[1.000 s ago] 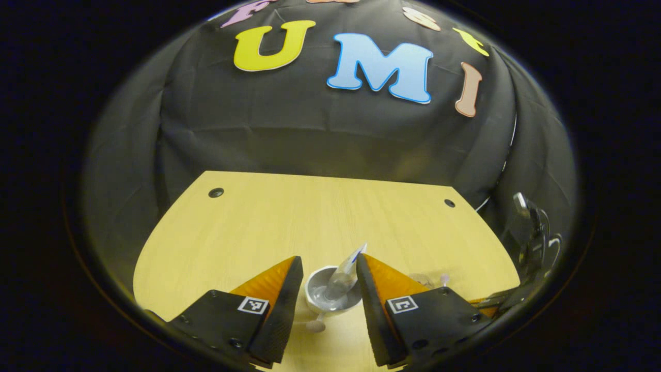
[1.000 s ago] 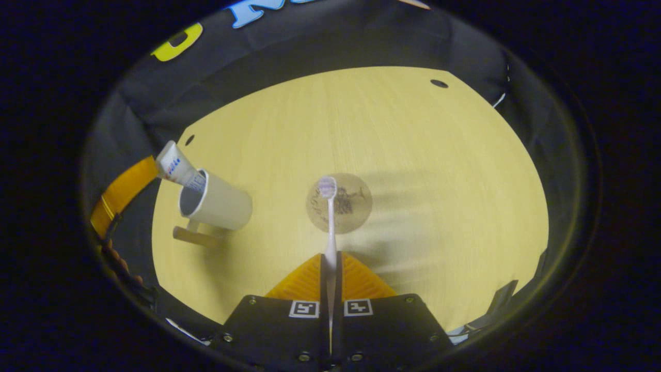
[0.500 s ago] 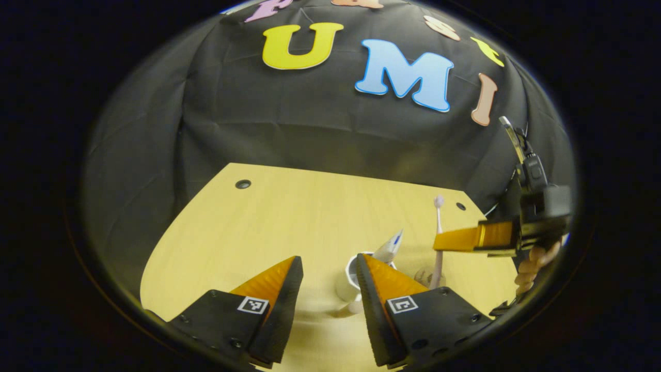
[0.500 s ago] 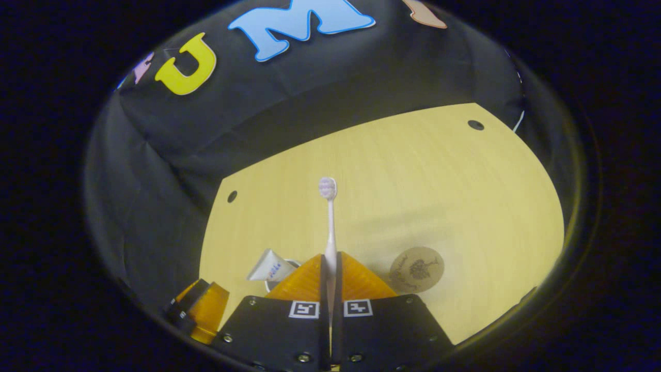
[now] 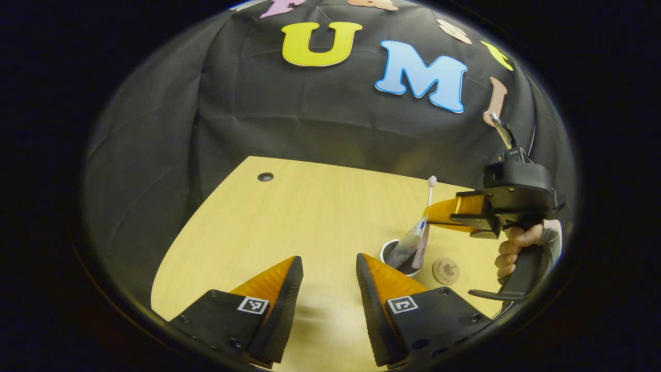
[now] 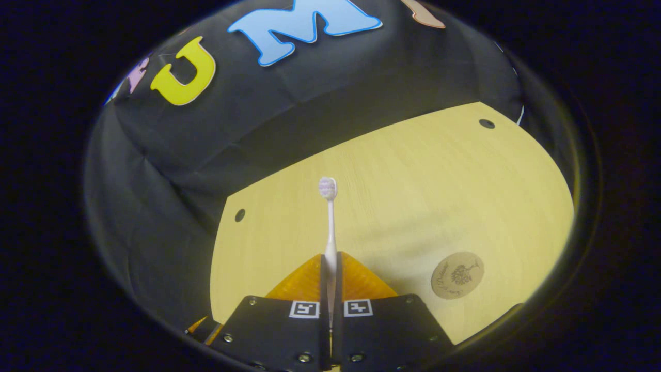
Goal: Put the toothbrush and toothpaste on the desktop into the cup, then pick up the cup and place it on the coaster on the desktop.
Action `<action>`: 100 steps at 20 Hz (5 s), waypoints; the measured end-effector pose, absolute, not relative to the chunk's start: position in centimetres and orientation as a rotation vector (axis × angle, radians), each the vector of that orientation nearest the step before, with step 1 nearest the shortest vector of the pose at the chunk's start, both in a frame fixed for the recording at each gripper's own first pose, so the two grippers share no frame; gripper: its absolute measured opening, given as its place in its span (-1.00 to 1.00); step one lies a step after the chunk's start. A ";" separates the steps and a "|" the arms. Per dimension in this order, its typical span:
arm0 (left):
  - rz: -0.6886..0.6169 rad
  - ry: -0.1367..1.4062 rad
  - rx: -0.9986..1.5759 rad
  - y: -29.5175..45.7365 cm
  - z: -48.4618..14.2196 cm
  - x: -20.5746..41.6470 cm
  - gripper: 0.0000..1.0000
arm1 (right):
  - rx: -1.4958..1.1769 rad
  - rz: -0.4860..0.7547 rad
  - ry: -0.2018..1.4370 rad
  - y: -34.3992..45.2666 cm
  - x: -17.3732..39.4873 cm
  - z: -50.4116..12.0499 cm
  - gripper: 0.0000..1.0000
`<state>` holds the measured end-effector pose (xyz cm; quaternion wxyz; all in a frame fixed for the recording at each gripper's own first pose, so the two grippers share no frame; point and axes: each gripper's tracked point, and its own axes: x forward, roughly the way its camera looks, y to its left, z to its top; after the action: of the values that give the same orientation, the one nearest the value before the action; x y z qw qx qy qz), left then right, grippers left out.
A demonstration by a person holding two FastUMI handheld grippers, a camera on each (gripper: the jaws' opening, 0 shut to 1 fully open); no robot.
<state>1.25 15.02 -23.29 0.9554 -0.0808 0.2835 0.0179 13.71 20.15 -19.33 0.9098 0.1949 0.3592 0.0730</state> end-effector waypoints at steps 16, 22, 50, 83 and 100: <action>-0.085 0.622 -0.147 12.3 -24.7 1.0 0.31 | 0.223 0.241 0.562 20.6 8.0 -21.3 -0.80; -0.193 0.680 -0.154 8.8 -25.9 0.9 0.31 | 0.228 0.217 0.564 17.7 6.4 -20.7 -0.80; -0.372 1.273 0.201 4.7 -39.5 2.7 0.17 | 0.381 -0.086 0.659 0.9 4.8 -24.7 -0.80; -0.574 1.154 0.312 -11.7 -38.4 5.1 -0.30 | 0.456 -0.219 0.666 -8.1 1.9 -25.6 -0.80; -0.536 1.182 0.332 -12.6 -39.4 4.4 -0.26 | 0.468 -0.218 0.691 -10.8 2.7 -26.3 -0.80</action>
<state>4.37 -12.56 -39.42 0.7837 0.1539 0.5479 -0.2486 2.65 -10.83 -26.33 0.9083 0.2270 0.3350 -0.1058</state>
